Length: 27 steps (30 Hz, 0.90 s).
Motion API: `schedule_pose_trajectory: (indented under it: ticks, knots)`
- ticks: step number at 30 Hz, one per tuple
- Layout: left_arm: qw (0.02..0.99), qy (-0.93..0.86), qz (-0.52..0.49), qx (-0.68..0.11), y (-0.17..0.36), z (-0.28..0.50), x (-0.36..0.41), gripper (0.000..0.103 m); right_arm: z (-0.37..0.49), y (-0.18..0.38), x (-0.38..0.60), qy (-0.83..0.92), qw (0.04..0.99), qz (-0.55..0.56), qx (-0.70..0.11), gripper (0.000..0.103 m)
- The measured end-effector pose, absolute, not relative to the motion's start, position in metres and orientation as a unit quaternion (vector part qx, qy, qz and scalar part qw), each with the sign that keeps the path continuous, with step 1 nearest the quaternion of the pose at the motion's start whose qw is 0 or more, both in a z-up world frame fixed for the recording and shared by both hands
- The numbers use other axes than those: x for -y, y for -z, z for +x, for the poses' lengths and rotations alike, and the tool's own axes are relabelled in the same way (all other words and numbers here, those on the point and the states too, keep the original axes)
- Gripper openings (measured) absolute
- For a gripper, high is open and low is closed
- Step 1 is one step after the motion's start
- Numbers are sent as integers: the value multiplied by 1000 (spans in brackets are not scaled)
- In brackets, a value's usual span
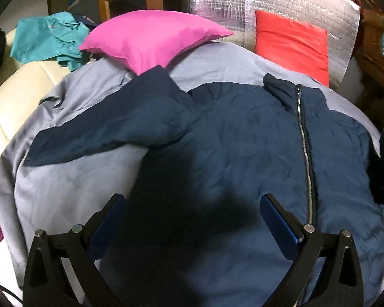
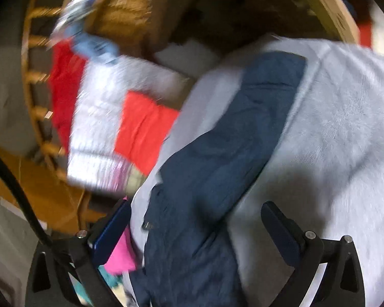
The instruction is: Fold large clothes
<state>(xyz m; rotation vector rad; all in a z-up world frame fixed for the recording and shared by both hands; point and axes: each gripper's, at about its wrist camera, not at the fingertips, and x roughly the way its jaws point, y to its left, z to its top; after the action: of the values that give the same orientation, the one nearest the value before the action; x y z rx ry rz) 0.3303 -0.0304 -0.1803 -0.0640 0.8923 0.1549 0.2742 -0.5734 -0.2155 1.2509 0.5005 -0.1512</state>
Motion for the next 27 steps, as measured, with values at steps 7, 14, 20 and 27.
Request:
schedule_pose_trajectory:
  ticks: [7,14,20,27]
  knots:
    - [899,-48,-4,-436,193,345,45,103,318,259,623,156,754,584,-257,81]
    - [901,-41,8,-432,190,352,56,103,356,253,623,206,790,502,-285,44]
    - [906,-39,5,-421,179,349,55,103,356,211,587,191,846,432,-246,20]
    - [923,-64,-11,-378,157,341,37,103,339,115,451,13,930,322,-179,20]
